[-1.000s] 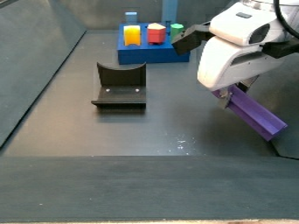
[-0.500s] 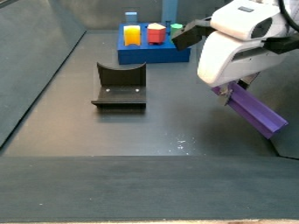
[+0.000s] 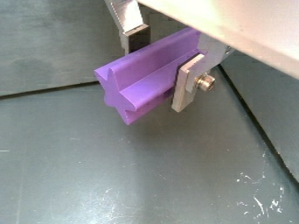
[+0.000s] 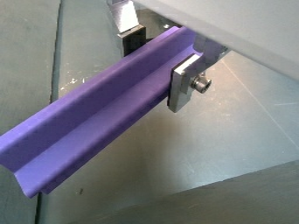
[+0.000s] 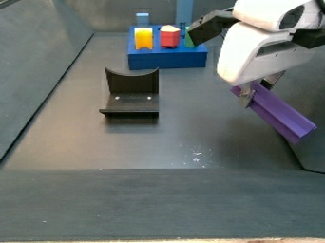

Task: Pick up the star object. Move up. Place the star object on the fixture. Regrasp the star object. Move to above the board. Insert the star object.
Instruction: Place the star object on the fixture.

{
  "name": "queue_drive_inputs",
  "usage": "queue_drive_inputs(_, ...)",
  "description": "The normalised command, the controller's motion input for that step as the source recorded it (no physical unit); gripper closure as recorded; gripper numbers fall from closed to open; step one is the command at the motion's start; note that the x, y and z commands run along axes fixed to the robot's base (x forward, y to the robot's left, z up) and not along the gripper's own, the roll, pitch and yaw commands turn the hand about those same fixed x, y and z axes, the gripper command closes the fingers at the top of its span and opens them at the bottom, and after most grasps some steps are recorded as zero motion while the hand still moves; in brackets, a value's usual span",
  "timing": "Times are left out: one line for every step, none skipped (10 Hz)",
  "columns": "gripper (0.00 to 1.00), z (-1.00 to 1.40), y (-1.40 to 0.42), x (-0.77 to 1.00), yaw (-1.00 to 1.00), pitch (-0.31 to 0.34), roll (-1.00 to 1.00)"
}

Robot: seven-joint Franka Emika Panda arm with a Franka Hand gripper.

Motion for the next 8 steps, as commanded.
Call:
queue_drive_inputs(1.0, 1.0, 0.01, -0.02, -0.03, 0.103, 0.05)
queue_drive_inputs(1.0, 1.0, 0.01, -0.03, -0.03, 0.109, 0.07)
queue_drive_inputs(1.0, 1.0, 0.01, -0.03, -0.03, 0.112, 0.08)
queue_drive_inputs(1.0, 1.0, 0.01, -0.03, -0.03, 0.113, 0.09)
queue_drive_inputs(1.0, 1.0, 0.01, -0.03, -0.02, 0.12, 0.1)
queue_drive_inputs(1.0, 1.0, 0.01, -0.03, -0.02, 0.121, 0.1)
queue_drive_inputs(1.0, 1.0, 0.01, -0.04, -0.01, 0.122, 0.11)
queue_drive_inputs(1.0, 1.0, 0.01, -0.04, -0.01, 0.128, 0.11)
